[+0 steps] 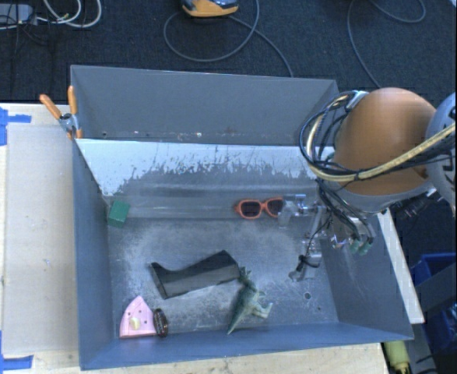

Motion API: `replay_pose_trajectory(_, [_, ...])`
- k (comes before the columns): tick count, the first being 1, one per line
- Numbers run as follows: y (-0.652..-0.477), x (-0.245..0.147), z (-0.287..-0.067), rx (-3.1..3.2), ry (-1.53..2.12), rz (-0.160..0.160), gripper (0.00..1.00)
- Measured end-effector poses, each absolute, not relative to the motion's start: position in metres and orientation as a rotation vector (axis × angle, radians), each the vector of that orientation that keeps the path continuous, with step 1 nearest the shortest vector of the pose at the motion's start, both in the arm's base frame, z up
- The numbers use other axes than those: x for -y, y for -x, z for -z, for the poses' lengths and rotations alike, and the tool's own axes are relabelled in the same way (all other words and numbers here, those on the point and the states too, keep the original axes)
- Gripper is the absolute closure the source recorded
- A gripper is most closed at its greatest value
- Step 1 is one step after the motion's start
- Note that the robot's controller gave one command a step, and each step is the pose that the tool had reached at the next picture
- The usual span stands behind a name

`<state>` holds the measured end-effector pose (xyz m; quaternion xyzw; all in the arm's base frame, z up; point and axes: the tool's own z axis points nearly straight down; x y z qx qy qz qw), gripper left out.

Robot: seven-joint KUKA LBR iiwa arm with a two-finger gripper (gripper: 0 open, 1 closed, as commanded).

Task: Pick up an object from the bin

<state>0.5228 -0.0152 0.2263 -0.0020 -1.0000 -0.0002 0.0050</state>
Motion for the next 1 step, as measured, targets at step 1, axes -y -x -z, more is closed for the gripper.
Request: replay_pose_trajectory(1, [-0.5242, 0.0151, -0.2308, 3.140, 0.006, 0.000, 0.00])
